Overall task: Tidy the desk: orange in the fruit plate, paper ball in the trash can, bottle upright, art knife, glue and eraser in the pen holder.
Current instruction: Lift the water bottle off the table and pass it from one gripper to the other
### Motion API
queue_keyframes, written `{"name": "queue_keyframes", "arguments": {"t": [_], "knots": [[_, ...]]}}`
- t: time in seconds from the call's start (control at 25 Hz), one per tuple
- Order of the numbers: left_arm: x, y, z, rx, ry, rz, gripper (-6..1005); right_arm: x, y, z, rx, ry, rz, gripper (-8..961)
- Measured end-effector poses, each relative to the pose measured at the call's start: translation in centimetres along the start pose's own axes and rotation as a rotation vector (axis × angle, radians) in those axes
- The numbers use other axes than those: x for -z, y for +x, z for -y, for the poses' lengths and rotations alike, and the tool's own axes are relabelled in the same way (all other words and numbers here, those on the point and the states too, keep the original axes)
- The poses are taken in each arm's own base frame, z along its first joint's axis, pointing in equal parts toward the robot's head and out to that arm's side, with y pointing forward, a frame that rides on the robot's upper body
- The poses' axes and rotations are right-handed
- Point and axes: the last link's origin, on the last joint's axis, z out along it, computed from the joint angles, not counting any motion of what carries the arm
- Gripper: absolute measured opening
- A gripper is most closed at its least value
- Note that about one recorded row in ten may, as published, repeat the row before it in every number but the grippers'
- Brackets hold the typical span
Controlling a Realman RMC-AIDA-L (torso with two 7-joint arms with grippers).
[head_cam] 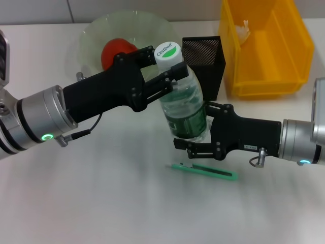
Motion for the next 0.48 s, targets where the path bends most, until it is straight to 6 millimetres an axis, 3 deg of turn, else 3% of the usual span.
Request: {"name": "queue_keyframes", "arguments": {"t": [0.48], "knots": [[0.36,0.22,0.15,-0.006,0.012,-0.01,443,0.64,0.91,-0.44,-0.02,0.018,-0.016,826]]}}
